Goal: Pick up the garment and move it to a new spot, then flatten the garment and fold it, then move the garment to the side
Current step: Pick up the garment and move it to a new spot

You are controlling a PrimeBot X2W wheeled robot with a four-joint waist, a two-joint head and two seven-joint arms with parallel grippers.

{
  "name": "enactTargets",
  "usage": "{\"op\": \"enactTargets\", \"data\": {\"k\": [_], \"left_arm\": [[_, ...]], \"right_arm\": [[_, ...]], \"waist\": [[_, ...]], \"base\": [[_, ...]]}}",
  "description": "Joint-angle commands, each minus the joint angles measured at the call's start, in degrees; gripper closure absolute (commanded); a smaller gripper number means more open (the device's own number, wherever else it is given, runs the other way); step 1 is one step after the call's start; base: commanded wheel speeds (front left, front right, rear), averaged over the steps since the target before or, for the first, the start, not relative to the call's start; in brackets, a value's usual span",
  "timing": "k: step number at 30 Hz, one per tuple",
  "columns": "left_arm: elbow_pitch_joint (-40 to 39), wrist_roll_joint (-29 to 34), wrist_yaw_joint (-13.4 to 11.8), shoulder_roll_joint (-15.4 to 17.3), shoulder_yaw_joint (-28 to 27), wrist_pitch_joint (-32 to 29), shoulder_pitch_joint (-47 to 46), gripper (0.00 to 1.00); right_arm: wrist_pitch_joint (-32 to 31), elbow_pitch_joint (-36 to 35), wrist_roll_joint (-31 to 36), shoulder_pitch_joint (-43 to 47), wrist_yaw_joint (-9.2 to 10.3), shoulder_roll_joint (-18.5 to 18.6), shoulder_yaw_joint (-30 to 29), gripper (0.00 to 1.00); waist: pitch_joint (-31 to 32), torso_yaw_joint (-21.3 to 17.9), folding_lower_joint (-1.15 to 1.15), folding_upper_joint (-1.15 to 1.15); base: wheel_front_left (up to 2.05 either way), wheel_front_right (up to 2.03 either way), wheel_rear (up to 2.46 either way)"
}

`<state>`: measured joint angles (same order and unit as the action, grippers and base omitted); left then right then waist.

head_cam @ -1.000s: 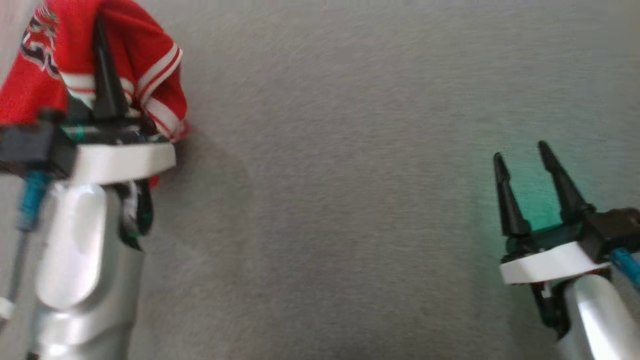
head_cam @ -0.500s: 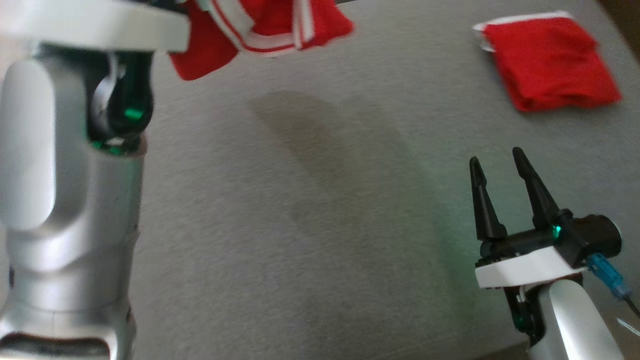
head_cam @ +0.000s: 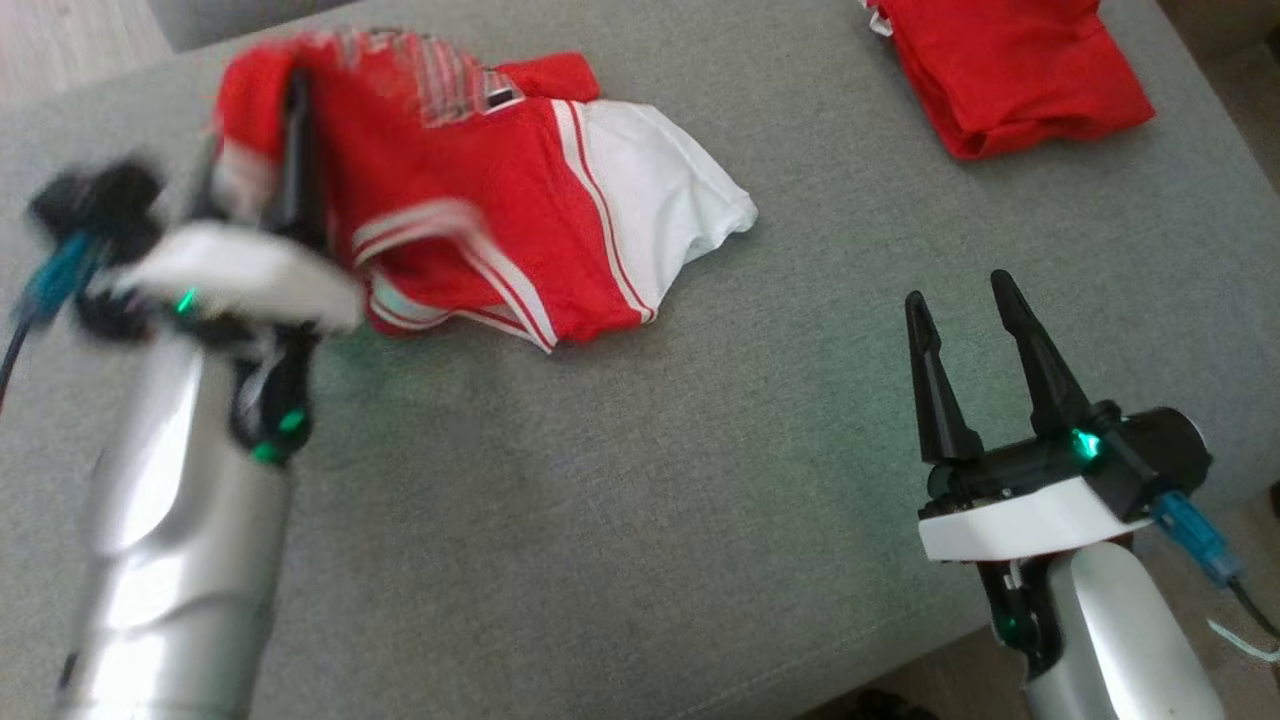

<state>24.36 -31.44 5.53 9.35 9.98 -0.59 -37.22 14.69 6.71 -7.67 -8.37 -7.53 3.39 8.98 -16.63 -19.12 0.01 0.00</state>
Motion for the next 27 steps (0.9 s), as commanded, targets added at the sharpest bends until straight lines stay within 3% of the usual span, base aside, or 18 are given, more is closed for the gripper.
{"op": "enactTargets", "data": {"k": [1,4,9,13,16,19,27], "left_arm": [[-0.2,0.2,-0.3,2.7,-3.4,3.3,-1.0,0.0],[1.9,1.5,-0.8,3.4,-3.8,7.5,1.3,0.0],[1.9,6.4,-4.1,2.2,-4.1,15.1,9.1,0.0],[-7.5,12.6,-6.4,-1.0,-5.4,15.5,18.0,0.0],[-16.8,18.2,-6.7,-4.2,-5.9,15.6,28.1,0.0],[-22.7,19.5,-6.6,-5.8,-5.8,15.6,34.6,0.0],[-27.2,20.3,-8.3,-6.4,-4.6,15.6,45.7,0.0]], "right_arm": [[0.3,-1.5,-0.6,-1.7,0.04,-0.2,1.1,0.0],[0.3,-1.2,-0.8,-1.5,0.04,-0.3,0.8,0.0],[0.3,-0.3,-0.7,0.3,0.04,0.0,-0.8,0.0],[0.3,0.3,-0.4,2.1,0.04,0.4,-1.5,0.0],[0.3,0.9,0.5,4.3,0.04,0.8,-1.7,0.0],[0.3,1.6,1.0,6.0,0.04,1.0,-1.5,0.0],[0.3,2.3,1.5,10.3,0.04,0.6,-1.6,0.0]], "waist": [[-0.6,0.2,-0.01,0.0],[-0.4,1.2,-0.01,0.0],[2.3,5.4,-0.01,0.0],[5.1,9.4,-0.01,0.0],[8.3,13.6,-0.01,0.0],[10.8,16.2,-0.01,0.0],[16.2,20.2,-0.01,0.0]], "base": [[0.0,0.0,0.0],[0.0,0.0,0.0],[0.0,0.0,0.0],[0.0,0.0,0.0],[0.0,0.0,0.0],[0.0,0.0,0.0],[0.0,0.0,0.0]]}}
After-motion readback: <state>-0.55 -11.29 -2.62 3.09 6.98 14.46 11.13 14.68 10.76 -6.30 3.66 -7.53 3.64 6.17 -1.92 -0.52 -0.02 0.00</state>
